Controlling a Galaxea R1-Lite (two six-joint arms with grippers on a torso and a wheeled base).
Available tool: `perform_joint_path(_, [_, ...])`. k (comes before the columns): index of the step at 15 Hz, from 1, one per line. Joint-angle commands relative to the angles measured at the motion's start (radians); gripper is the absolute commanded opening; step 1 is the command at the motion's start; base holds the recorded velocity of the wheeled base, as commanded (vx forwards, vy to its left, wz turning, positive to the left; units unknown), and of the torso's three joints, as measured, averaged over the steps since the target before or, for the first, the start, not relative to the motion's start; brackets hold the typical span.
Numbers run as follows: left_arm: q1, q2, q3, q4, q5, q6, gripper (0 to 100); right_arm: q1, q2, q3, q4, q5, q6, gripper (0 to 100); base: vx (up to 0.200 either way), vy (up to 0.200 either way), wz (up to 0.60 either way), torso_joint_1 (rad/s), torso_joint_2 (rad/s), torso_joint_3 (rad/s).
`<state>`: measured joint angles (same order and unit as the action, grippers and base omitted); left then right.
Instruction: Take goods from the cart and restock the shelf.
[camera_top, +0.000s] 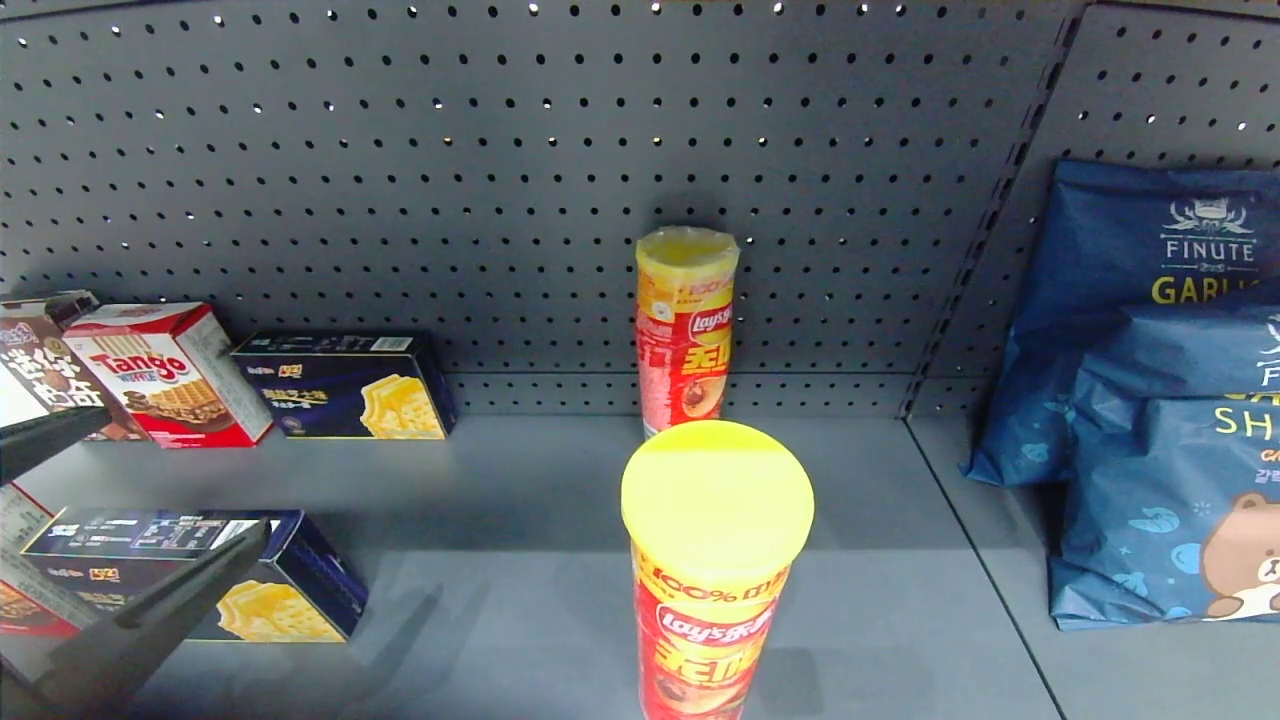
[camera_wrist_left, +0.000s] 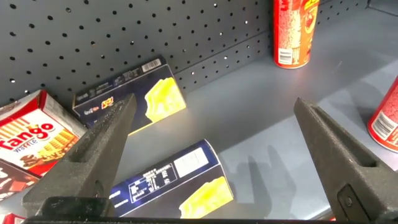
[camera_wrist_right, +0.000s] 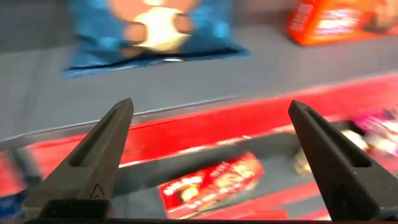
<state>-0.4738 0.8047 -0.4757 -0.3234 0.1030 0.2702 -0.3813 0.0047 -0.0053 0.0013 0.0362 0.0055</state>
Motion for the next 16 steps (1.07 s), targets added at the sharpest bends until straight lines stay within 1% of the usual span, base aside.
perform_joint_path(1, [0.000,0.001,0.000,0.000,0.000,0.000,100,-0.059,-0.005,0.005,-0.003,0.005,-0.004,100,0.000,0.000,0.00,0.000,0.00,0.000])
perform_joint_path(4, [0.001,-0.001,-0.003,-0.002,0.003,-0.002,100,-0.061,-0.005,0.005,-0.006,0.005,-0.002,100,0.000,0.000,0.00,0.000,0.00,0.000])
perform_joint_path(5, [0.001,-0.001,0.000,-0.002,0.003,-0.006,100,-0.008,-0.005,0.005,-0.004,0.005,-0.002,100,0.000,0.000,0.00,0.000,0.00,0.000])
perform_joint_path(6, [0.001,-0.001,-0.001,-0.002,0.003,-0.022,100,0.116,0.089,0.005,-0.003,0.005,-0.004,100,0.000,0.000,0.00,0.000,0.00,0.000])
perform_joint_path(7, [0.001,-0.001,0.002,0.000,0.003,-0.029,100,0.229,0.098,0.005,-0.004,0.005,-0.006,100,0.000,0.000,0.00,0.000,0.00,0.000])
perform_joint_path(8, [0.001,-0.001,0.006,0.000,0.003,-0.029,100,0.240,0.093,0.005,-0.006,0.005,-0.004,100,0.000,0.000,0.00,0.000,0.00,0.000])
perform_joint_path(9, [0.000,-0.009,0.032,-0.008,0.003,-0.029,100,0.236,0.093,0.005,-0.004,0.005,-0.004,100,0.000,0.000,0.00,0.000,0.00,0.000])
perform_joint_path(10, [0.000,-0.015,0.034,-0.006,0.003,-0.029,100,0.325,0.086,0.005,0.000,0.005,-0.004,100,0.000,0.000,0.00,0.000,0.00,0.000])
perform_joint_path(11, [0.000,-0.021,0.037,-0.006,0.003,-0.029,100,0.390,0.058,0.005,-0.001,0.005,-0.004,100,0.000,0.000,0.00,0.000,0.00,0.000])
perform_joint_path(12, [0.000,-0.038,0.045,-0.002,0.001,-0.031,100,0.380,-0.005,0.005,-0.009,0.007,-0.001,100,0.000,0.000,0.00,0.000,0.00,0.000])
perform_joint_path(14, [0.000,-0.059,0.082,-0.002,0.001,-0.037,100,0.383,-0.005,0.005,-0.006,0.007,-0.002,100,0.000,0.000,0.00,0.000,0.00,0.000])
perform_joint_path(16, [-0.002,-0.073,0.083,0.000,-0.002,-0.036,100,0.383,-0.005,0.005,-0.006,0.007,-0.002,100,0.000,0.000,0.00,0.000,0.00,0.000])
